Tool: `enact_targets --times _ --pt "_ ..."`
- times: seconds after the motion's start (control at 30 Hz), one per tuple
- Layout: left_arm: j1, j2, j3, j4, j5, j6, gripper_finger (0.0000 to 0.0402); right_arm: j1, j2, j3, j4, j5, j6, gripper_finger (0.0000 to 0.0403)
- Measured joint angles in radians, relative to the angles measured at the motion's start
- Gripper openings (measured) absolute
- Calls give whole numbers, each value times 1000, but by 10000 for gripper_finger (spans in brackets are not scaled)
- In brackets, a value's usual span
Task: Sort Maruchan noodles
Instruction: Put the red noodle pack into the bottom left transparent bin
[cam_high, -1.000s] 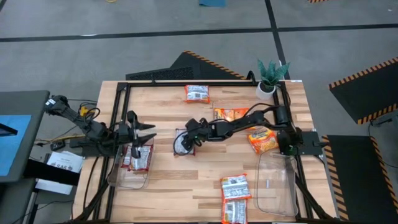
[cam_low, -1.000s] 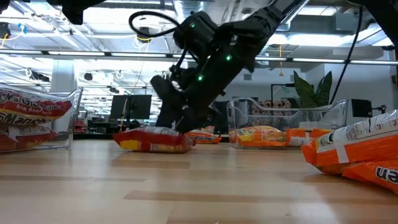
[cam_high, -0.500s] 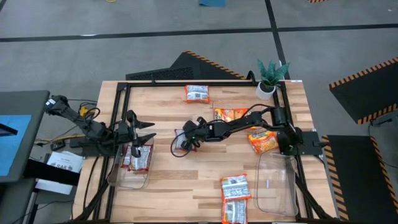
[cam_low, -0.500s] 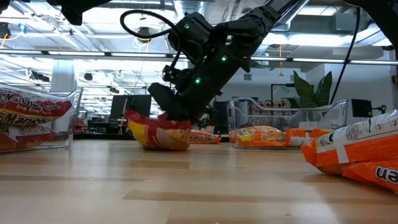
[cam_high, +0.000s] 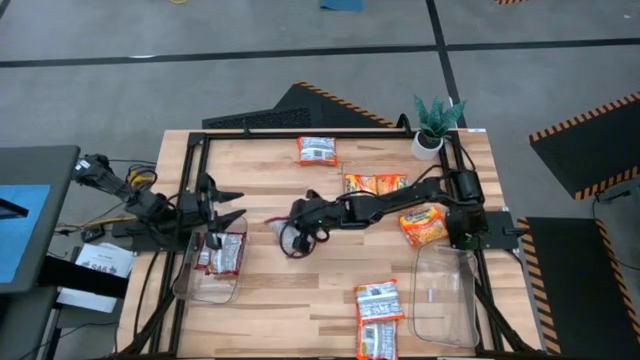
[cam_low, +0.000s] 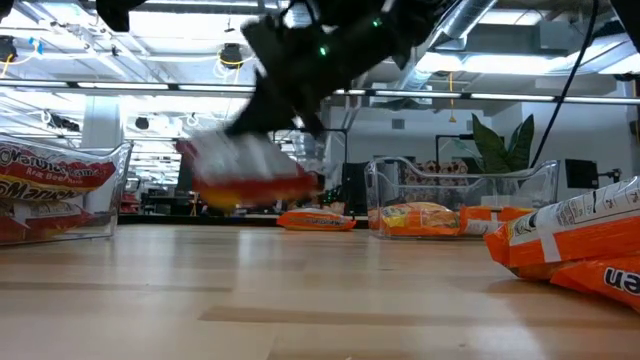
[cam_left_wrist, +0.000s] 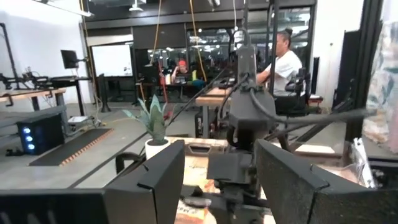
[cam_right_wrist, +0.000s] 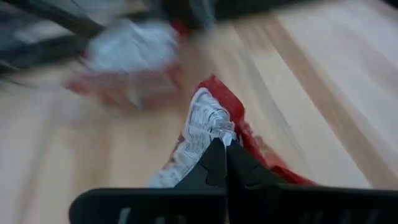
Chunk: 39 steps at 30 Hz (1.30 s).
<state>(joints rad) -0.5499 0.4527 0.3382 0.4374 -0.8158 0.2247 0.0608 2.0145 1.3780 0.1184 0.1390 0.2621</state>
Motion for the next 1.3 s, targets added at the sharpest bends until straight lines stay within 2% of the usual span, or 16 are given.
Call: enact_targets --times 0.2,0.43,0.53,0.67,0.87,1.07,1.2,1.3 --pt "0 -30 0 0 25 -1 185 25 6 -1 312 -121 -26 6" --pt "0 -28 0 16 25 26 185 34 6 9 548 -159 -28 6" --pt "0 -28 0 32 30 28 185 34 67 63 618 -164 -33 6" --pt "0 -28 0 44 31 37 185 40 213 231 613 -247 -12 6" --pt "1 -28 0 41 34 37 185 46 423 524 487 -342 6 6" --pt "1 -27 0 22 34 37 185 41 564 792 436 -360 20 6" --pt "1 -28 0 22 34 36 185 42 626 885 399 -395 26 7" --pt "1 -28 0 23 34 36 185 45 640 906 413 -390 34 33"
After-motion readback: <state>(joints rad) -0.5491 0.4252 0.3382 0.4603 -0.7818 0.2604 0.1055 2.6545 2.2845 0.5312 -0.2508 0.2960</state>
